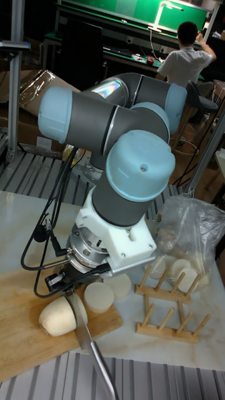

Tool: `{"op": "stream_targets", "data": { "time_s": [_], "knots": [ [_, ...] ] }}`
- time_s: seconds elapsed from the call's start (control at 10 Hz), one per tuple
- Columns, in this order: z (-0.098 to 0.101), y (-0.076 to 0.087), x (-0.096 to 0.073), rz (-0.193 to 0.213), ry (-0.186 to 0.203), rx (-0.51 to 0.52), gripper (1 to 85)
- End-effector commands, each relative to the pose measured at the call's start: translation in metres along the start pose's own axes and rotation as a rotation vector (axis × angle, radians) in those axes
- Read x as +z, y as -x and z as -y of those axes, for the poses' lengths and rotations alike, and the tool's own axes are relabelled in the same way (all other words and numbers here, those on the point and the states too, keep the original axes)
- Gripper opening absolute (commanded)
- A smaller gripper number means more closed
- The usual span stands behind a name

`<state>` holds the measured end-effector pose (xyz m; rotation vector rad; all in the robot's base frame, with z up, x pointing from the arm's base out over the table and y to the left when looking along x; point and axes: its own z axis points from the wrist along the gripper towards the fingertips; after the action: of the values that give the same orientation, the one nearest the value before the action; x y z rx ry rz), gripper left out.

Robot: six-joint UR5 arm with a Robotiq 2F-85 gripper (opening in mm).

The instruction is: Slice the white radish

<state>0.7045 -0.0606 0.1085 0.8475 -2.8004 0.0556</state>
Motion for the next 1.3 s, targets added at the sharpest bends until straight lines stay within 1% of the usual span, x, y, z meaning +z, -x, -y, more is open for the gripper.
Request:
{"op": "stream_targets", "data": {
  "time_s": [0.0, 0.1, 0.2, 0.3, 0.4, 0.5, 0.6, 0.8, 1.0, 1.2],
  "knots": [
    [-0.002, 0.0, 0.007, 0.053, 0.019, -0.036, 1.3],
    [-0.002, 0.0, 0.014, 0.061, 0.017, -0.043, 1.3],
    [0.003, -0.006, 0.018, 0.057, 0.01, -0.054, 1.3],
    [0.01, -0.013, 0.015, 0.045, 0.002, -0.067, 1.7],
    [0.012, -0.018, 0.018, 0.047, -0.002, -0.068, 1.3],
    [0.015, -0.019, 0.02, 0.052, -0.002, -0.072, 1.3],
    [0.015, -0.019, 0.02, 0.056, -0.002, -0.07, 1.3],
    [0.014, -0.016, 0.028, 0.068, 0.002, -0.06, 1.3],
    [0.011, -0.012, 0.026, 0.073, 0.007, -0.048, 1.3],
    [0.007, -0.003, 0.023, 0.082, 0.012, -0.03, 1.3]
  ]
}}
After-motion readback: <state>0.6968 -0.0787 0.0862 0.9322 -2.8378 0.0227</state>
